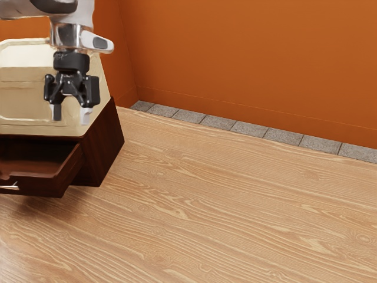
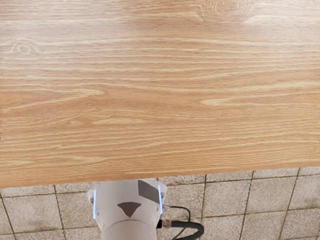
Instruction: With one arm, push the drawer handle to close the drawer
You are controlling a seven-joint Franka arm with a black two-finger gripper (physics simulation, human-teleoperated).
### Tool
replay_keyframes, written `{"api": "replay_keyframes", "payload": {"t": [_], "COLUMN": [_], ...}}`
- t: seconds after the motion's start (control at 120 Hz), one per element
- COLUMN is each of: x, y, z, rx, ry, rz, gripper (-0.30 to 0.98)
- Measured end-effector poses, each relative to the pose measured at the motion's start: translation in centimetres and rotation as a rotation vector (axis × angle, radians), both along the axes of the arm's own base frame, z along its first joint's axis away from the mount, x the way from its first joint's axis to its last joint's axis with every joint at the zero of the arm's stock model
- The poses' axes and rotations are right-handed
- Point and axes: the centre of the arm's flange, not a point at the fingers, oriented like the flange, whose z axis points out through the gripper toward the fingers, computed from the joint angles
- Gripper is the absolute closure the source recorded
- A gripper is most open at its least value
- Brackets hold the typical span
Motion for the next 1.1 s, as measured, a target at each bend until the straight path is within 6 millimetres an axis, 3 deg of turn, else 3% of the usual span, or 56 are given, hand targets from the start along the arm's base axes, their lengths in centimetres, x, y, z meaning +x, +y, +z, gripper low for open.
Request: {"api": "replay_keyframes", "payload": {"t": [0.1, 0.15, 0.217, 0.325, 0.467, 0.55, 0.667, 0.842, 1.1], "x": [1.6, 0.9, -4.8, -15.6, -21.8, -23.8, -24.4, -22.1, -20.9], "y": [1.1, 1.8, 3.3, 10.7, 16.1, 18.5, 20.0, 22.2, 25.6], "z": [1.0, 1.1, -0.9, -5.2, -9.2, -11.1, -12.9, -16.7, -20.5], "rx": [-0.001, 0.003, 0.025, 0.103, 0.163, 0.189, 0.232, 0.244, 0.232], "ry": [-0.177, -0.221, -0.234, -0.261, -0.302, -0.313, -0.313, -0.292, -0.297], "rz": [0.042, 0.064, 0.125, 0.369, 0.49, 0.501, 0.46, 0.384, 0.352], "gripper": [0.0, 0.0, 0.0, 0.01, 0.03, 0.06, 0.1, 0.27, 0.44]}}
